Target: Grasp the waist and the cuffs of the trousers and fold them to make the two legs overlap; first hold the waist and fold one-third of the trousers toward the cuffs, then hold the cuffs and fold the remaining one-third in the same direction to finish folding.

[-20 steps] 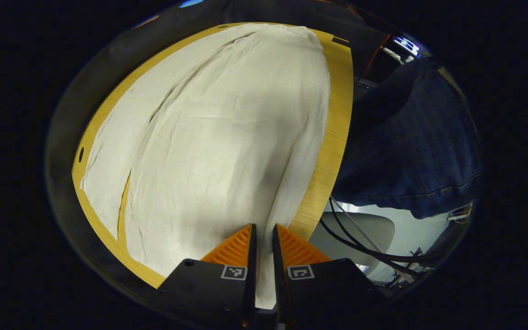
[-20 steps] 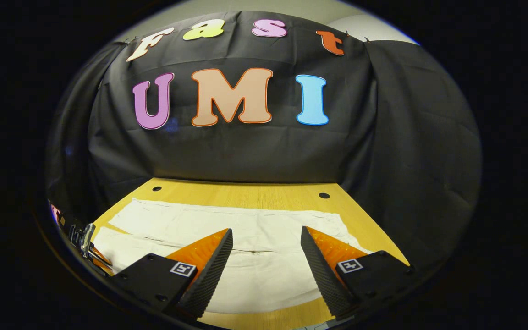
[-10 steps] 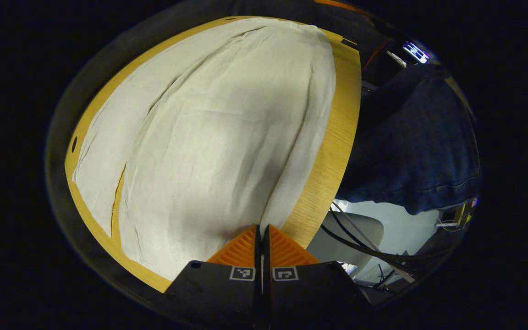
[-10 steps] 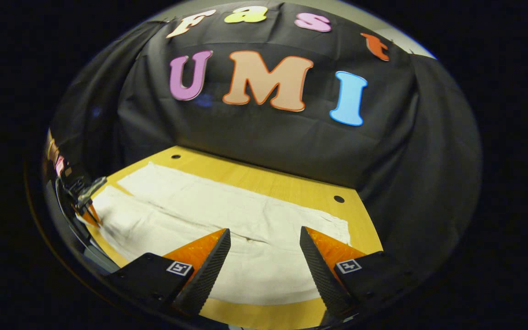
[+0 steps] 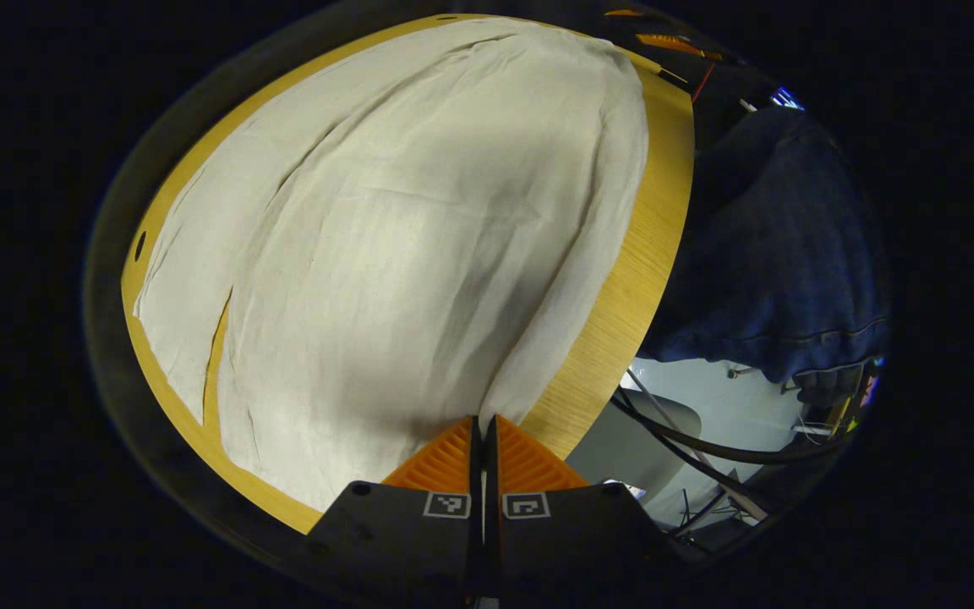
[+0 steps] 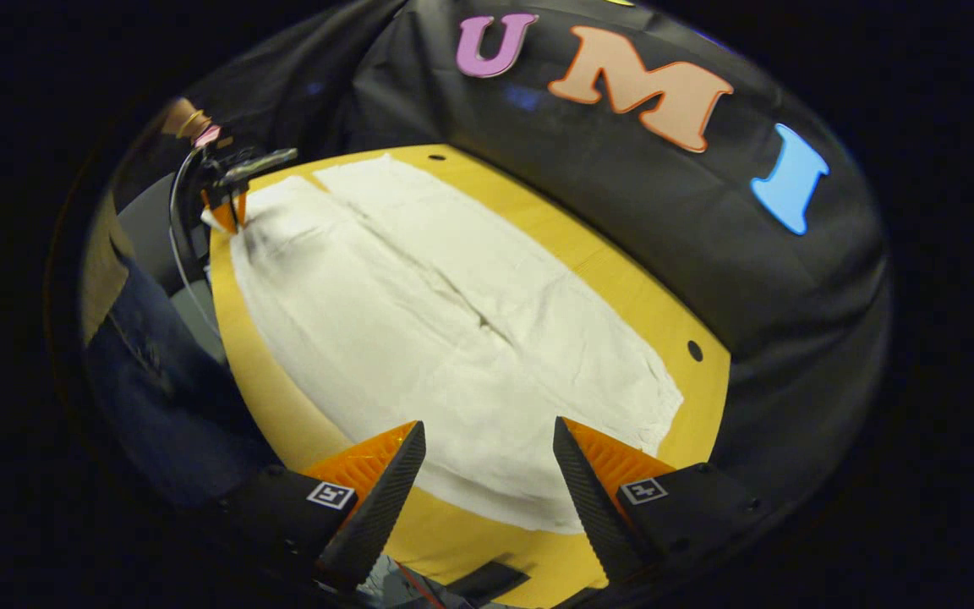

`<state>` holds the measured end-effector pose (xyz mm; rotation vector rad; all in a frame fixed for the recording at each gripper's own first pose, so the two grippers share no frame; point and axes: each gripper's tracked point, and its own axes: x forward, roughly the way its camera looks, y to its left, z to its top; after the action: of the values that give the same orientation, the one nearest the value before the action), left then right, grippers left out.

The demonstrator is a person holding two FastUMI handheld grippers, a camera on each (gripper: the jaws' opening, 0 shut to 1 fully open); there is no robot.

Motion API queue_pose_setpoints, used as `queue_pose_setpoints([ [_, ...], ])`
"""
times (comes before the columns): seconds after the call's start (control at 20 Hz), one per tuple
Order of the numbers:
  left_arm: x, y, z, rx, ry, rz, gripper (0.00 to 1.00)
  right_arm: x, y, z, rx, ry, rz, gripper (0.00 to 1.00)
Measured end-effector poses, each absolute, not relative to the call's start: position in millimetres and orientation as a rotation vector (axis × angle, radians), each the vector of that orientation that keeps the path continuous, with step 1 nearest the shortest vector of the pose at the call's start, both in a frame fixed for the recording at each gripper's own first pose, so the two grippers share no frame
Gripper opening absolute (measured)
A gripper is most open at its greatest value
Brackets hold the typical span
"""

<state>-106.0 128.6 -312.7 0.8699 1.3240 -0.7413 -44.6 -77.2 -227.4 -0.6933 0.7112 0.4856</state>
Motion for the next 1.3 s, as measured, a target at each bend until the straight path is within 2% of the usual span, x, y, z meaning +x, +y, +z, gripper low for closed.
queue_pose_setpoints([
  [0.25,-105,127,-312,0.868,1.333,-0.717,0.0,-59,-111,-280,-0.844,0.918,0.653,0.98],
  [0.6,-105,129,-312,0.86,1.375,-0.708,0.0,-67,-135,-319,-0.962,1.086,0.757,0.98],
  [1.1,-107,132,-314,0.874,1.399,-0.708,0.0,-58,-141,-335,-0.948,1.18,0.774,0.96],
  [1.2,-108,134,-316,0.874,1.405,-0.71,0.0,-57,-141,-335,-0.944,1.192,0.757,0.86],
  [1.3,-108,133,-316,0.873,1.412,-0.71,0.0,-55,-142,-335,-0.945,1.204,0.738,0.85],
])
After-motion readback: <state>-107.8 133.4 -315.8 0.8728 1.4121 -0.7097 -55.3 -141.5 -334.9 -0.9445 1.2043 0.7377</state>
